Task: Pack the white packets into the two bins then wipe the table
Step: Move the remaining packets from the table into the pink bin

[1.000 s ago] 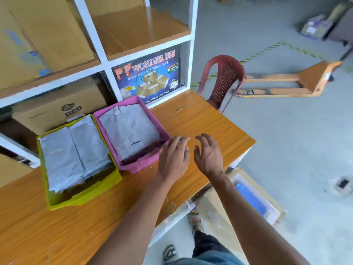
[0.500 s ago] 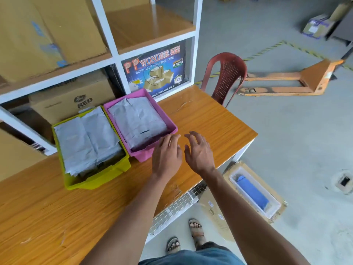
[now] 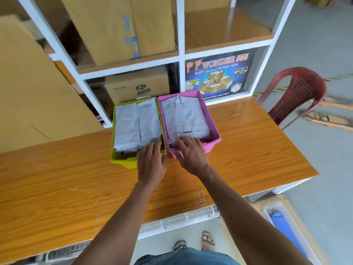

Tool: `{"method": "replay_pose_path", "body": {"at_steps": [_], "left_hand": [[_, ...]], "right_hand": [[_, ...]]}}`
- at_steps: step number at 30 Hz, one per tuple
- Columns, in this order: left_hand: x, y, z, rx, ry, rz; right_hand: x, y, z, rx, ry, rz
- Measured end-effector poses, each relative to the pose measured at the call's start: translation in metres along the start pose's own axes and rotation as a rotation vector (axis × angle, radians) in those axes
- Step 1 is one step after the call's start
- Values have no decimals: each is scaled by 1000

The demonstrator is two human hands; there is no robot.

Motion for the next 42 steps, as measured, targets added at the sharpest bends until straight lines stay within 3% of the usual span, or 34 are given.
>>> {"method": "replay_pose_path", "body": {"at_steps": [6, 12, 17, 24, 31, 42], "left_hand": [[-2, -57, 4, 123, -41, -28], [2, -83, 3, 5, -123, -29], [6, -87, 5, -71, -184, -36], [4, -86, 3, -90, -161, -2], [-11, -75, 8, 6, -19, 112], [-11, -70, 5, -100, -47, 99]], "right_hand": [[7, 8, 11, -71, -71, -102], [7, 26, 5, -70, -82, -179], [-2, 60, 6, -151, -119, -131], [-9, 69, 7, -131, -106, -122], [-19, 45, 14, -163, -2, -169], [-23, 44, 20, -116, -45, -105]]}}
Point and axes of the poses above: each hand's wrist, its own x-axis towards the middle knuckle, its own z-axis out of the palm, y = z × x, the point moved 2 cm from there along x, towards the middle knuckle, and after that the axes turned 10 degrees about -z, right-handed, at the moved point
